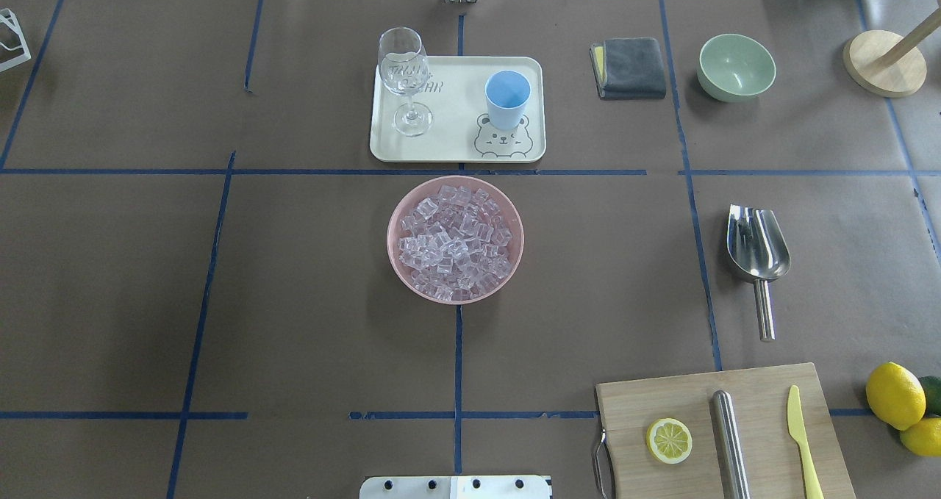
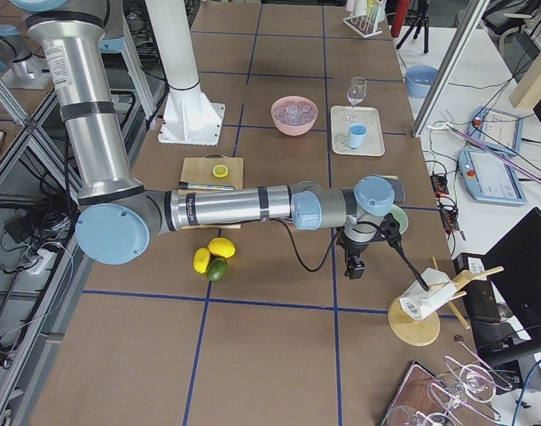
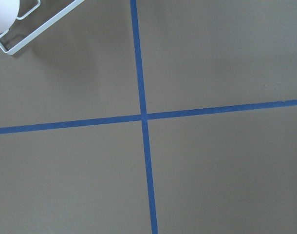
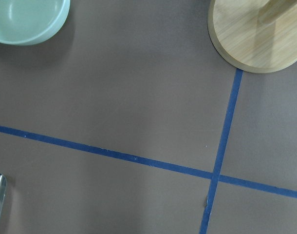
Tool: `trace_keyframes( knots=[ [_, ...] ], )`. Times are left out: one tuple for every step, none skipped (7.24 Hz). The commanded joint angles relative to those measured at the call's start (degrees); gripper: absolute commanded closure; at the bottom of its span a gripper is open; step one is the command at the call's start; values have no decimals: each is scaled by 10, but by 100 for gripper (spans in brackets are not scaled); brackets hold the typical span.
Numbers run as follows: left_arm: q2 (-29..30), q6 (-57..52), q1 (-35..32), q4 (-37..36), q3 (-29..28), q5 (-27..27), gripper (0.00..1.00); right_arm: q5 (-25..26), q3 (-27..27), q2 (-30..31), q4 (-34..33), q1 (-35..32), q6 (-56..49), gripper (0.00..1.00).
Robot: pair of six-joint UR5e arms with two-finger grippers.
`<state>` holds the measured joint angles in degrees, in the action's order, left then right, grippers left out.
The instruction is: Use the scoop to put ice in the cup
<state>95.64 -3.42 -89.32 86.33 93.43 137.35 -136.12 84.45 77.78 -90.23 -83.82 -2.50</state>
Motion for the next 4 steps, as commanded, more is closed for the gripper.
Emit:
trace_keyframes(
  knots=[
    [3,0,0,-1,-2,1,0,-12,3,10,2,1,0,0],
    [-2,0,1,0,2,-2,0,-10,2,11,2,1,4,0],
    [-2,0,1,0,2,0,0,-9,-1,11,1,1,7,0],
    [-5,3,2,0,3,-1,0,-9,-2,11,1,1,7,0]
  ],
)
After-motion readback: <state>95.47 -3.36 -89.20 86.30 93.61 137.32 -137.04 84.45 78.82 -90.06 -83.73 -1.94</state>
